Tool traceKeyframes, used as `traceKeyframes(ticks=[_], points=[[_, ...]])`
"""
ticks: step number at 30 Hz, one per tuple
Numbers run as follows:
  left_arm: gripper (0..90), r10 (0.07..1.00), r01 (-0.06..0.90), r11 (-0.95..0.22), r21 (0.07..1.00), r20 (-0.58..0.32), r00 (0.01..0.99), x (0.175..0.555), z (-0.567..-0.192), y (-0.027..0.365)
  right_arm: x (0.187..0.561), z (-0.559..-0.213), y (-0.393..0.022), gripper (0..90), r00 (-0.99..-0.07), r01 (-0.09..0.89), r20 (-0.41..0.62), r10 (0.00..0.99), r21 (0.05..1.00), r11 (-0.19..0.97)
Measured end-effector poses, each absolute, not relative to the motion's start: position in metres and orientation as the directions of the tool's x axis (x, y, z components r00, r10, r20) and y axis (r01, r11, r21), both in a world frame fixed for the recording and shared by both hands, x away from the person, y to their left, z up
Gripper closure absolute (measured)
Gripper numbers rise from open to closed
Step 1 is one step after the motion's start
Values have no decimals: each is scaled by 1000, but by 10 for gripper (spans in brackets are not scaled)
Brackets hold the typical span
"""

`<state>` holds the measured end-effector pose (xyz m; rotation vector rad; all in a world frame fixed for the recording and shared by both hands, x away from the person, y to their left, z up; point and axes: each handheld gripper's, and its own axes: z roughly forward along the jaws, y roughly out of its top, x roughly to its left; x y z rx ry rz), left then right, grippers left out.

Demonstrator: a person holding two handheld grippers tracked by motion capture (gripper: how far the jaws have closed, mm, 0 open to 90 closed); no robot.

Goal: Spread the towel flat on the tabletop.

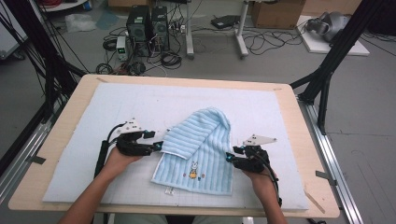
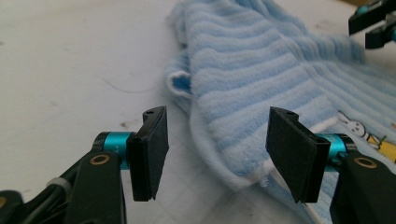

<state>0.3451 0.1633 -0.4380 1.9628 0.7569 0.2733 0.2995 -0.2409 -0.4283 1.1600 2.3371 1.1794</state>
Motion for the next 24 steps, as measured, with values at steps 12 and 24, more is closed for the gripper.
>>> traceKeyframes(ticks=[12,24], points=[[839,684,326,-340,882,-6,729,361,-418,167,302,-430,-238,555,-660,524,99,744,771,362],[840,797,414,-287,864,-25,603,425,-399,181,305,-431,-224,540,-682,517,114,722,773,367]])
